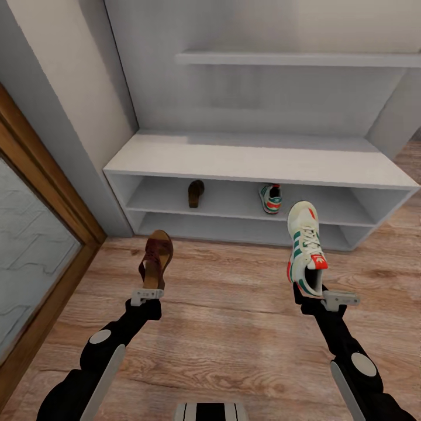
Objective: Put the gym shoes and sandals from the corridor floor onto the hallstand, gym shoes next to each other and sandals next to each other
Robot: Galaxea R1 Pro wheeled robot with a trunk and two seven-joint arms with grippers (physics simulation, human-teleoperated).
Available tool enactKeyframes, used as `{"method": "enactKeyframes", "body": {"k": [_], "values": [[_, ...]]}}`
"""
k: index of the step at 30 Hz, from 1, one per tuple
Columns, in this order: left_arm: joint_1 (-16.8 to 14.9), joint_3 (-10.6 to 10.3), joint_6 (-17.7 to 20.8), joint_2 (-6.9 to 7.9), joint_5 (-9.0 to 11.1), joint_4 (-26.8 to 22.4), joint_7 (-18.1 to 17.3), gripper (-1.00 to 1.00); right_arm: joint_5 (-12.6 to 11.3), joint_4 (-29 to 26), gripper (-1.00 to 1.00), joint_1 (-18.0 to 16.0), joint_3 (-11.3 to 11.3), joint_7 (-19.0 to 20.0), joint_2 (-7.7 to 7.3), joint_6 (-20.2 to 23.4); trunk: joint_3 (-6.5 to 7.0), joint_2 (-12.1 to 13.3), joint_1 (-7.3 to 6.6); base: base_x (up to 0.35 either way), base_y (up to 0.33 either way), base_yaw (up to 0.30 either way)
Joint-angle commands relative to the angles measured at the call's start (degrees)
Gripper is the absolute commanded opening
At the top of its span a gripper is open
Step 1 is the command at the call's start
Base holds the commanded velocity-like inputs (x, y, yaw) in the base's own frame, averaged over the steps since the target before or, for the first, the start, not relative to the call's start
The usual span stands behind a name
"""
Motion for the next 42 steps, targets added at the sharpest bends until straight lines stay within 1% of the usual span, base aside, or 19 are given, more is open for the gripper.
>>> {"method": "enactKeyframes", "body": {"k": [1,4,6,8,10,11,13,15,18,22,25,26,27,31,34,36,38,40,42], "values": [[0.0,-0.1,0.3,0.04,0.1,-0.1,0.0,-1.00,-0.4,-0.1,-1.00,0.0,0.0,-0.2,-0.05,0.1,-0.04,0.0,-0.01,0.000,0.000,-0.005],[0.0,0.0,0.3,0.04,0.1,-0.1,0.0,-1.00,-0.5,-0.1,-1.00,0.0,-0.9,-0.3,-0.16,0.3,-0.04,0.0,-0.01,0.000,0.000,-0.003],[0.0,0.0,0.3,0.04,0.1,-0.1,0.0,-1.00,-0.6,0.0,-1.00,0.0,-4.9,-0.3,-0.22,0.6,-0.04,0.0,-0.01,0.000,0.000,-0.001],[0.0,0.0,0.3,0.04,0.0,-0.1,0.0,-1.00,-0.7,0.1,-1.00,0.0,-13.9,-0.2,-0.23,0.7,-0.04,0.0,-0.01,0.000,0.000,0.000],[0.0,0.0,0.3,0.04,0.0,-0.1,0.0,-1.00,-0.7,0.2,-1.00,0.0,-26.4,0.0,-0.18,0.7,-0.04,0.0,-0.01,0.000,0.000,0.000],[0.0,0.0,0.3,0.04,0.0,-0.1,0.0,-1.00,-0.7,0.2,-1.00,0.0,-35.7,0.2,-0.15,0.8,-0.04,0.0,-0.01,0.000,0.000,0.000],[0.0,0.0,0.3,0.04,0.0,-0.1,0.0,-1.00,-0.7,0.2,-1.00,0.0,-47.2,0.3,-0.14,0.8,-0.04,0.0,-0.01,0.000,0.000,0.000],[0.0,0.0,0.3,0.04,0.0,-0.1,0.0,-1.00,-0.8,0.2,-1.00,0.0,-52.4,0.3,-0.26,0.9,-0.04,0.0,-0.01,0.000,0.000,0.000],[0.0,0.0,0.3,0.04,0.0,-0.1,0.1,-1.00,-1.2,0.2,-1.00,0.0,-55.5,0.2,-0.55,1.8,-0.04,0.0,-0.01,0.000,0.000,0.000],[0.0,0.1,0.3,0.04,0.0,-0.1,0.0,-1.00,-1.4,0.1,-1.00,0.0,-56.9,0.2,-1.97,10.4,-0.04,0.0,-0.01,0.000,0.000,0.000],[0.0,0.2,0.3,0.04,0.0,-0.1,0.0,-1.00,-1.4,0.2,-1.00,0.0,-58.4,0.2,-7.27,18.2,-0.04,0.0,-0.01,0.000,0.000,0.000],[0.0,0.3,0.3,0.04,0.0,-0.1,0.0,-1.00,-1.5,0.2,-1.00,0.0,-59.4,0.2,-10.42,21.3,-0.04,0.0,-0.01,0.000,0.000,0.000],[0.0,0.3,0.3,0.04,0.0,-0.1,0.0,-1.00,-1.5,0.2,-1.00,0.0,-59.8,0.2,-11.36,22.2,-0.04,0.0,-0.01,0.000,0.000,0.000],[0.0,0.3,0.3,0.04,0.0,-0.1,0.0,-1.00,-1.5,0.2,-1.00,0.0,-61.7,-0.1,-19.82,28.2,-0.22,-0.4,0.21,0.000,0.000,0.000],[0.0,0.3,0.3,0.04,0.0,-0.1,-0.1,-1.00,-1.5,0.3,-1.00,0.0,-63.6,-0.2,-24.82,32.4,-0.76,-1.6,0.87,0.000,0.000,0.000],[0.0,0.3,0.3,0.04,0.0,-0.1,-0.1,-1.00,-1.5,0.4,-1.00,0.0,-66.1,-0.2,-26.78,34.6,-1.11,-2.4,1.31,0.000,0.000,0.000],[0.0,0.3,0.3,0.04,0.0,-0.1,-0.1,-1.00,-1.5,0.4,-1.00,0.0,-70.6,0.0,-28.71,38.3,-1.47,-3.2,1.75,0.000,0.000,0.000],[0.0,0.3,0.3,0.04,0.0,-0.1,-0.1,-1.00,-1.5,0.4,-1.00,0.0,-73.5,0.2,-29.38,41.9,-1.83,-4.0,2.19,0.000,0.000,0.000],[0.0,0.3,0.3,0.04,0.0,-0.1,-0.1,-1.00,-1.4,0.4,-1.00,0.0,-74.2,0.2,-29.44,42.8,-2.19,-4.8,2.63,0.000,0.000,0.000]]}}
